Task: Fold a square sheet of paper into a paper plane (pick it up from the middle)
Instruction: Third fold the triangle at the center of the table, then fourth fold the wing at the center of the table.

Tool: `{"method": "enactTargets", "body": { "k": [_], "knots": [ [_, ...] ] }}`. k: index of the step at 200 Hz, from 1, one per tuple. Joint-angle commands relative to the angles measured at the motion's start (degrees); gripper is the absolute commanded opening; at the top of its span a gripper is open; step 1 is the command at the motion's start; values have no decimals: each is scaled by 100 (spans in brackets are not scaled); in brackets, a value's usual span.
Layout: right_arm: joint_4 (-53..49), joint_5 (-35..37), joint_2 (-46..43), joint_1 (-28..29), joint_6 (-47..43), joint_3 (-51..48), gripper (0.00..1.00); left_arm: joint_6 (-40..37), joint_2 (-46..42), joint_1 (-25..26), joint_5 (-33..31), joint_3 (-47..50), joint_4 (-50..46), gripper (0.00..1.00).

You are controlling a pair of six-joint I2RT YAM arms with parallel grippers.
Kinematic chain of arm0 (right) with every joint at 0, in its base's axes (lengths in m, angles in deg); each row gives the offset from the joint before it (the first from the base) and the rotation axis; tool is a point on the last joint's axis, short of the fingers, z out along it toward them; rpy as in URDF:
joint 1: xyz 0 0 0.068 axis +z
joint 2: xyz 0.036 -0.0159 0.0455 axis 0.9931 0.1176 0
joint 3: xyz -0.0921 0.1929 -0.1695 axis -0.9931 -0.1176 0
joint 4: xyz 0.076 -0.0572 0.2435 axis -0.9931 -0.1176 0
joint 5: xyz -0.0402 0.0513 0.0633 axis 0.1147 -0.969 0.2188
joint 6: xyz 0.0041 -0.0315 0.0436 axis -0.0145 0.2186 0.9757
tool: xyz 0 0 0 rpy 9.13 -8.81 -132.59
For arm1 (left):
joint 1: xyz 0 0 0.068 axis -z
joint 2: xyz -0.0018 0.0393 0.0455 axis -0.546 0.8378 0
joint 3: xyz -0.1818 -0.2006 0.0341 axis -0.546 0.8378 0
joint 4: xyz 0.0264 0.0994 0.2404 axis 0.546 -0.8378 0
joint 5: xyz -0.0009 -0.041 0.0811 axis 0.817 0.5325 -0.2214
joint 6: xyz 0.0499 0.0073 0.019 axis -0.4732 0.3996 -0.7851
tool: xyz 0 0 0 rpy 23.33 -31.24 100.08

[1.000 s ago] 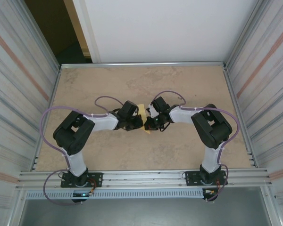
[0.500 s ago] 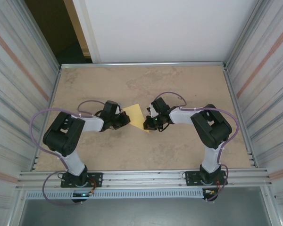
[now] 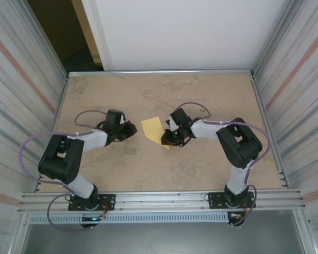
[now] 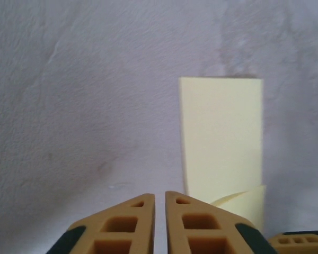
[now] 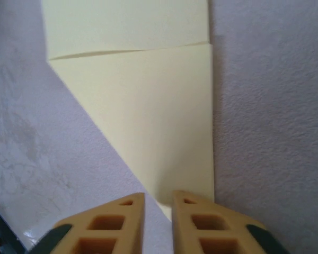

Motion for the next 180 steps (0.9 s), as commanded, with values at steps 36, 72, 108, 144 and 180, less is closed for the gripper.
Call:
{"method": "enactTargets", "body": {
  "k": [36, 72, 108, 144, 180],
  "knots": [
    [-250, 581, -424, 95, -133, 265, 29, 804, -310, 332, 527, 146, -16, 31],
    [-23, 463, -148, 100, 91, 290, 27, 1472, -33, 550, 835, 383, 646, 35],
    [20, 427, 185, 26, 154, 403, 24, 1536, 173, 693, 808, 286, 688, 35],
    [31, 399, 421, -111, 224, 385, 22, 1592, 342, 756, 771, 206, 681, 35],
    [87, 339, 502, -187, 277, 275, 19, 1615, 536, 779, 804, 35, 669, 34]
  ]
}}
